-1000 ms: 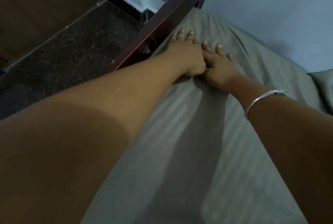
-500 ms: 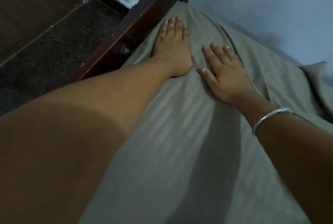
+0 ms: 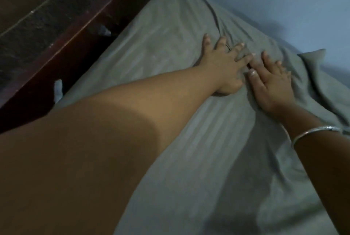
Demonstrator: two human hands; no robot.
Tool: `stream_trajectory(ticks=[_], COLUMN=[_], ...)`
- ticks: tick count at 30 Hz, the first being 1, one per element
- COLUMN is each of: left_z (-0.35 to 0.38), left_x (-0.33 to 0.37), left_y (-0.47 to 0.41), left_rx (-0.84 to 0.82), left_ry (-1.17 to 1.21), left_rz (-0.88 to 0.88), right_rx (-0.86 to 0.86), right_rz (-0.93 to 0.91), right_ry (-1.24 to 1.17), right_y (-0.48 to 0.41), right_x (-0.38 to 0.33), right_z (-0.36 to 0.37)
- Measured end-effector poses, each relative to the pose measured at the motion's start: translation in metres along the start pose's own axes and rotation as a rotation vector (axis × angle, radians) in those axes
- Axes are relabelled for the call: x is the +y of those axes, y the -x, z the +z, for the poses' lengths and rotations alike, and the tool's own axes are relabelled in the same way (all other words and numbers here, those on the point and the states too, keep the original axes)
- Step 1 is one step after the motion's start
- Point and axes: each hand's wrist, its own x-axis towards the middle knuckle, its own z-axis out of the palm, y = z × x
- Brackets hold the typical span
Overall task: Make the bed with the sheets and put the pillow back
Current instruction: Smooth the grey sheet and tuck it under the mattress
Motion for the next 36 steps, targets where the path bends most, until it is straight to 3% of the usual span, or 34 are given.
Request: stream_trajectory(ticks=[4, 6, 8, 11, 13, 16, 18, 22, 24, 25, 28, 29, 31, 33, 34, 36], left_z=[-0.016, -0.019, -0.020, -0.024, -0.029, -0.032, -0.022, 0.018, 0.024, 0.023, 0.020, 0.020, 0.022, 0.022, 0.022, 0.023], left_x=[0.017, 0.022, 0.025, 0.026, 0.027, 0.029, 0.022, 0.010, 0.011, 0.011, 0.012, 0.011, 0.012, 0.012, 0.012, 0.011], left_y=[-0.018, -0.025, -0.031, -0.039, -0.048, -0.059, -0.059, -0.045, -0.045, -0.048, -0.056, -0.059, -0.064, -0.066, -0.065, -0.064], left_rx=[-0.077, -0.100, -0.132, -0.159, -0.160, -0.160, -0.044, 0.585, 0.771, 0.759, 0.411, 0.352, 0.320, 0.338, 0.344, 0.344], left_ry=[0.044, 0.083, 0.071, 0.044, 0.044, 0.104, 0.149, 0.068, 0.063, 0.074, 0.020, 0.005, -0.006, -0.009, -0.013, -0.031], left_rz=[-0.129, -0.173, -0.201, -0.179, -0.133, -0.101, -0.050, 0.091, 0.084, 0.097, 0.076, 0.055, 0.028, 0.030, 0.029, 0.024], right_rx=[-0.008, 0.076, 0.142, 0.064, 0.028, -0.028, -0.003, 0.288, 0.269, 0.169, -0.213, -0.206, 0.005, 0.150, 0.118, -0.001], right_rz=[0.054, 0.080, 0.208, 0.499, 0.503, 0.362, 0.325, 0.442, 0.434, 0.411, 0.371, 0.394, 0.339, 0.092, -0.024, -0.077], right_ry=[-0.076, -0.085, -0.003, 0.037, -0.026, 0.049, 0.091, -0.012, -0.013, 0.019, 0.090, 0.085, 0.150, 0.200, 0.173, 0.119], right_y=[-0.013, -0.015, -0.015, -0.012, -0.017, -0.031, -0.037, -0.051, -0.063, -0.066, -0.057, -0.051, -0.035, -0.025, -0.020, -0.016], right_x=[0.006, 0.007, 0.012, 0.021, 0.025, 0.032, 0.036, 0.053, 0.057, 0.059, 0.070, 0.071, 0.062, 0.048, 0.042, 0.039], right_z=[-0.004, -0.010, -0.015, -0.021, -0.026, -0.034, -0.039, -0.064, -0.069, -0.066, -0.043, -0.036, -0.032, -0.023, -0.017, -0.006])
